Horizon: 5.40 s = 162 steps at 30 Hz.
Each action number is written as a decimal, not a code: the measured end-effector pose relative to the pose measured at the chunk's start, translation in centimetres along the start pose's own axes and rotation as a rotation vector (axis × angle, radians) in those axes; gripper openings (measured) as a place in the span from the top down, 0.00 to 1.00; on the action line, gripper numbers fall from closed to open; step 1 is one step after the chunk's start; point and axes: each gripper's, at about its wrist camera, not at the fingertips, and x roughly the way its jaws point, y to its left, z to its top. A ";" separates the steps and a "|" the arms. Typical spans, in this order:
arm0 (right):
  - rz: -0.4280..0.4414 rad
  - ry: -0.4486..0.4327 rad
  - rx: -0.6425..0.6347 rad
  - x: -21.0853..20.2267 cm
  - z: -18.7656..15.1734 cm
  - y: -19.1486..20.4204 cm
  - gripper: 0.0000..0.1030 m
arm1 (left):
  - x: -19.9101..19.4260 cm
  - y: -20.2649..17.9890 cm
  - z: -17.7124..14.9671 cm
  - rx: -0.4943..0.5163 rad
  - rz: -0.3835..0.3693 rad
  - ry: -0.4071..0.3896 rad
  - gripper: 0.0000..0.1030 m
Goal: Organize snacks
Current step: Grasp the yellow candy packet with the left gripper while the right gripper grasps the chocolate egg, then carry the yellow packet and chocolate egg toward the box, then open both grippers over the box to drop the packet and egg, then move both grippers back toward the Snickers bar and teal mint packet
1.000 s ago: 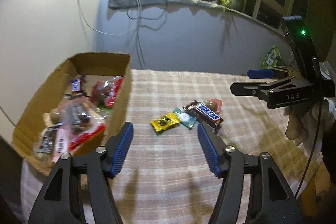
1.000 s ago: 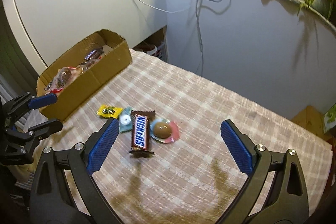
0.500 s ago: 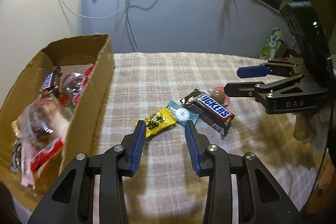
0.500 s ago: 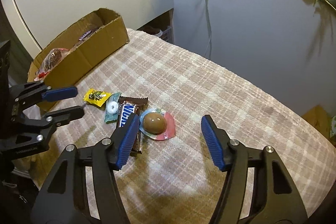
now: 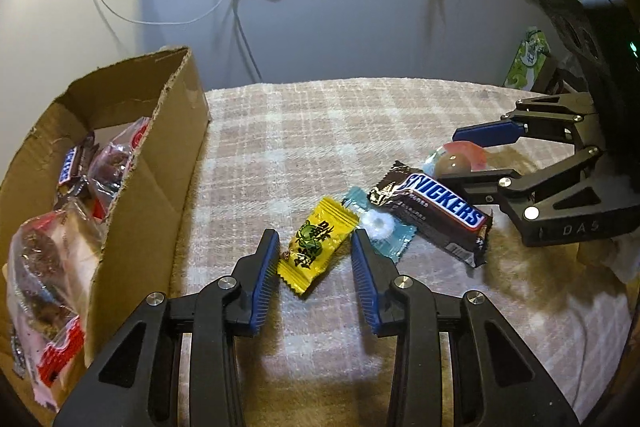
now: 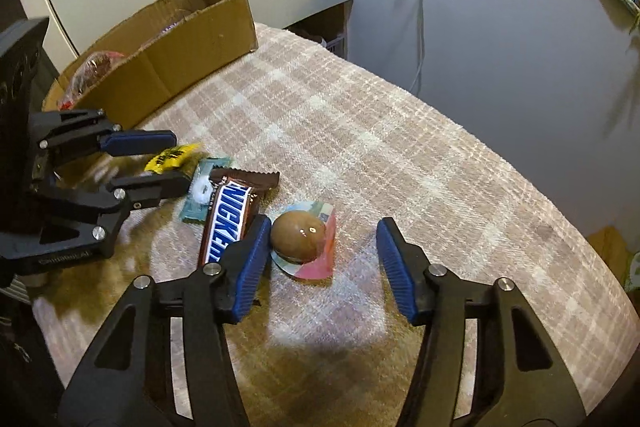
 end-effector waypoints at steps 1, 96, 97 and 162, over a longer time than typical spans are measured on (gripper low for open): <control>-0.004 -0.002 -0.006 0.0 0.0 0.1 0.45 | 0.0 0.0 0.0 -0.002 -0.004 -0.001 0.66; 0.164 -0.122 -0.027 3.6 17.1 11.9 0.51 | -9.3 14.9 0.2 -0.216 0.160 -0.194 0.78; 0.158 -0.125 -0.026 3.6 17.1 12.0 0.44 | -9.3 14.9 0.2 -0.214 0.162 -0.195 0.74; 0.094 -0.004 0.046 -2.8 1.3 3.7 0.36 | -7.6 -0.3 -0.6 -0.063 -0.028 -0.146 0.62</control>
